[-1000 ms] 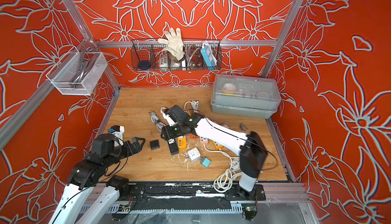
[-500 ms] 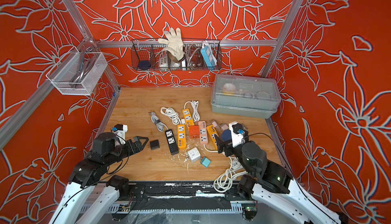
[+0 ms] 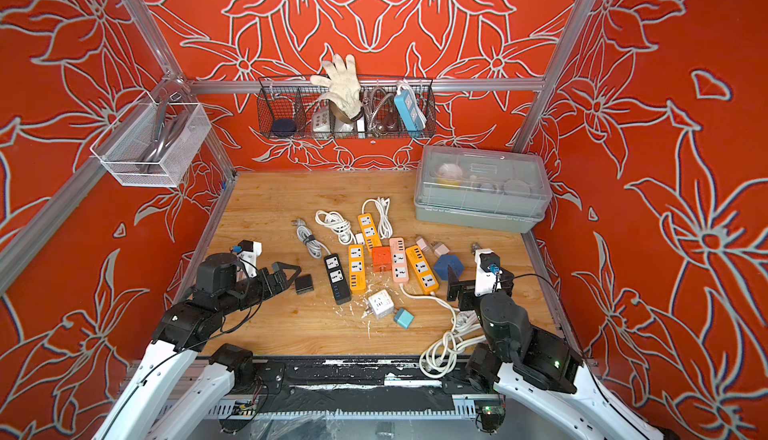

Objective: Pull the plug off the socket
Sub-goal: Move the plug to the center of the board.

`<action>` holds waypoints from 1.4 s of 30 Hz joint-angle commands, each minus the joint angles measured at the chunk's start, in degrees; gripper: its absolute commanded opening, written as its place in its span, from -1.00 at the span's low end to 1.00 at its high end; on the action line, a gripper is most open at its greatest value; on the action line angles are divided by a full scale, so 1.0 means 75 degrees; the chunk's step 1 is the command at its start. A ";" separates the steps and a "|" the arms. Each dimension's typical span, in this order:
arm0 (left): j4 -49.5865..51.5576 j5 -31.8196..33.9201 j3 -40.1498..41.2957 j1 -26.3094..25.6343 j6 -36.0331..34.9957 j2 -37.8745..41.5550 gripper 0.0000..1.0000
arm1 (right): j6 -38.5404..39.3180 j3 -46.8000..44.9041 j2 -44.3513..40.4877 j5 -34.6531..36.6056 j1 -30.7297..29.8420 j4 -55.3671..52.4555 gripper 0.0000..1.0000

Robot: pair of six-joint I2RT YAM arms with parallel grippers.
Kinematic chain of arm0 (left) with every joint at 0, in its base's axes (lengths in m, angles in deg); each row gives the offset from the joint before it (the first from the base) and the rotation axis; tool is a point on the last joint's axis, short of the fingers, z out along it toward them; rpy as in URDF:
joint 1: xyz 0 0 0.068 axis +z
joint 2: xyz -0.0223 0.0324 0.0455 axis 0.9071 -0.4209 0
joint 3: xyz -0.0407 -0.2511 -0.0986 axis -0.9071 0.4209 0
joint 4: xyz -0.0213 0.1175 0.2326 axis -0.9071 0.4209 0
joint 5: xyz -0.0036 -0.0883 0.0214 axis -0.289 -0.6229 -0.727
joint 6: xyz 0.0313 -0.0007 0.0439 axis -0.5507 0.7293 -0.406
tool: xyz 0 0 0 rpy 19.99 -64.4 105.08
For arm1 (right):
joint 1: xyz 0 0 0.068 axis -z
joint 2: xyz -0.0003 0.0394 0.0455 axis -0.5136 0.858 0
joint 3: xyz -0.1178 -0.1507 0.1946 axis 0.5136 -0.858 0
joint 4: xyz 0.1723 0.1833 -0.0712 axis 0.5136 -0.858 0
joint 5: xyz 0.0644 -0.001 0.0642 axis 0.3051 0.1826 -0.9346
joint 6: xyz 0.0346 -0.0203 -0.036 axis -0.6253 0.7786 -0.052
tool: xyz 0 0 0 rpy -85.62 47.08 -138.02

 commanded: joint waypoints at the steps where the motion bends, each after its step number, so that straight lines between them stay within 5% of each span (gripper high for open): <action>1: -0.0136 -0.0101 0.0028 -0.0030 -0.0013 0.0073 0.86 | -0.0139 -0.0039 0.0530 -0.0668 0.0386 0.0060 1.00; 10: 0.0065 0.0028 -0.0161 -0.0030 -0.0232 0.0151 0.86 | 0.0080 0.0184 0.2739 -0.4926 0.4462 0.1528 1.00; 16: 0.0217 0.0105 -0.0251 -0.0030 -0.0400 0.0213 0.87 | -0.0002 0.0148 0.4012 -0.5494 0.6599 0.2796 1.00; 22: 0.0277 0.0238 -0.0264 -0.0036 -0.0585 0.0280 0.88 | 0.1289 -0.0624 0.4886 -0.4530 0.7354 0.4604 1.00; 28: 0.0343 0.0274 -0.0218 -0.0082 -0.0738 0.0328 0.89 | 0.1431 -0.1340 0.6478 -0.4662 0.7979 0.6920 1.00; 33: 0.0359 0.0307 -0.0326 -0.0124 -0.0777 0.0074 0.88 | 0.1592 -0.1976 0.8108 -0.5379 0.7926 0.9830 1.00; 35: 0.0339 0.0404 -0.0436 -0.0132 -0.0852 -0.0106 0.88 | 0.2200 -0.1967 0.8130 -0.5534 0.7483 0.9756 1.00; 37: 0.0168 0.0563 -0.0484 -0.0141 -0.0978 -0.0323 0.88 | 0.2891 -0.3005 0.8780 -0.5407 0.6839 1.2354 1.00; 42: -0.0585 0.1510 -0.0638 -0.0136 -0.1446 -0.1184 0.89 | 0.2662 -0.2469 0.8550 -0.4764 0.6802 1.1067 1.00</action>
